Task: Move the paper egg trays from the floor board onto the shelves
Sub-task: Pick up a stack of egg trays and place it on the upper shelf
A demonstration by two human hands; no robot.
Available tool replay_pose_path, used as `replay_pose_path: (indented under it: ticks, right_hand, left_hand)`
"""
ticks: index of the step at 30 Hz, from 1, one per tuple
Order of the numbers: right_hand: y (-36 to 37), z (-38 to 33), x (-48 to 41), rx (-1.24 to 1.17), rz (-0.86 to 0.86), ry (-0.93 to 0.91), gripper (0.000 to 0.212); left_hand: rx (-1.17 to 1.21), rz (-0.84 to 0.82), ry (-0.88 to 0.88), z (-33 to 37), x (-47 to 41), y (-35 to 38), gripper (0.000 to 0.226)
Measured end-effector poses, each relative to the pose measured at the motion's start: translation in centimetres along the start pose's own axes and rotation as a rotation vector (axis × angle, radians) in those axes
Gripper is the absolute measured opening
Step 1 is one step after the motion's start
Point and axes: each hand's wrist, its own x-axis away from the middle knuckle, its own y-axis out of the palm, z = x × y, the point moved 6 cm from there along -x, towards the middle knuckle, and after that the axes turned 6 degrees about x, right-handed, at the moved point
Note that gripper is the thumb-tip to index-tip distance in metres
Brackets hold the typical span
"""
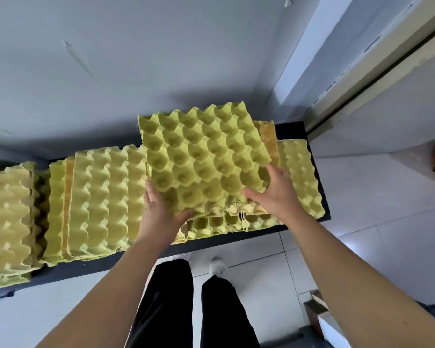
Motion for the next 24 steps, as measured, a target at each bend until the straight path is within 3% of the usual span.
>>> replay_pose_path:
  ticks: [5,12,17,24]
  right_hand:
    - [-3.9,-2.4,2.4,-0.094,0.05,-0.045,0.098]
    - [-8.8,-9.9,8.1,-0.182,0.149,-0.315,0.095]
    - [-11.2,-18.4,12.5,-0.137,0.213,-0.559,0.09]
    - [-12.5,-31.5,21.1,-0.199,0.298,-0.882,0.085]
  left_hand:
    - [0.184,0.077,0.079,1.6,3.0,-3.2,0.117]
    - [0.265,0.298,0.168,2.9,11.4,-11.2,0.124]
    - [0.344,0.532,0.224,3.7,18.1,-18.3,0.093]
    - [0.393,0.855,0.29,0.9,27.6,-29.0,0.074]
